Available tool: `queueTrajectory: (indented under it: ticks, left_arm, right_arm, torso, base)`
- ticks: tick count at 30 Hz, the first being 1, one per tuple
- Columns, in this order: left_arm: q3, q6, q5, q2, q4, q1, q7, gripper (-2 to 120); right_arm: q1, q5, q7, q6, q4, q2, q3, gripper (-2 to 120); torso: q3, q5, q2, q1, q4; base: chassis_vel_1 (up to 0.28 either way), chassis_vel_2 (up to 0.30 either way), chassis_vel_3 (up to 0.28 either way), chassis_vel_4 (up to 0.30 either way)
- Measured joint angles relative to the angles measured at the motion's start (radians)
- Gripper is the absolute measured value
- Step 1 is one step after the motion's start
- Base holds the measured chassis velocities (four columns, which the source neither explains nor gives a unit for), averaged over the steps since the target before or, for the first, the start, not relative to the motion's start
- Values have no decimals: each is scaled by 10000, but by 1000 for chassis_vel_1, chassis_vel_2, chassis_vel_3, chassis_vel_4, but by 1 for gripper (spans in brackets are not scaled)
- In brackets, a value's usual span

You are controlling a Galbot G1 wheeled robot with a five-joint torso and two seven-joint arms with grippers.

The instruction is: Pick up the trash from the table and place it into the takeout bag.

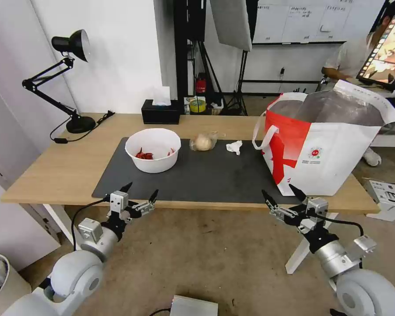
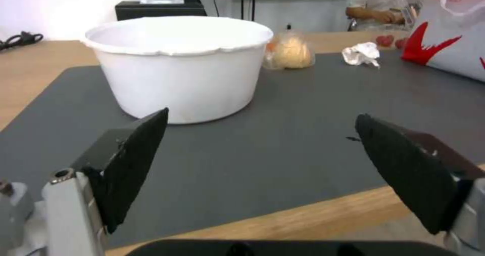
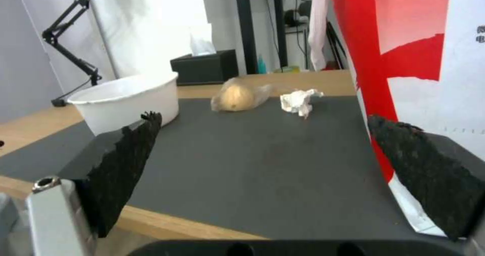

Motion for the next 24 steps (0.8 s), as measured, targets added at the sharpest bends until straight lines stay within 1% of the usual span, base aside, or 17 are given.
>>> queueTrajectory:
  ticks: [16,24]
  left_arm:
    - [33,43,-29,17,2,22,2,100]
    - [356,175,-29,122,-105,-99,-51,100]
  right_arm:
    - [36,-14,151,-31,-82,53,-31,100]
    - [176,-17,163,-91,-186,0,-178,100]
  torso:
    - [0,0,0,0,0]
    - [0,0,-1,0,0]
  base:
    - [0,0,0,0]
    - [0,0,0,0]
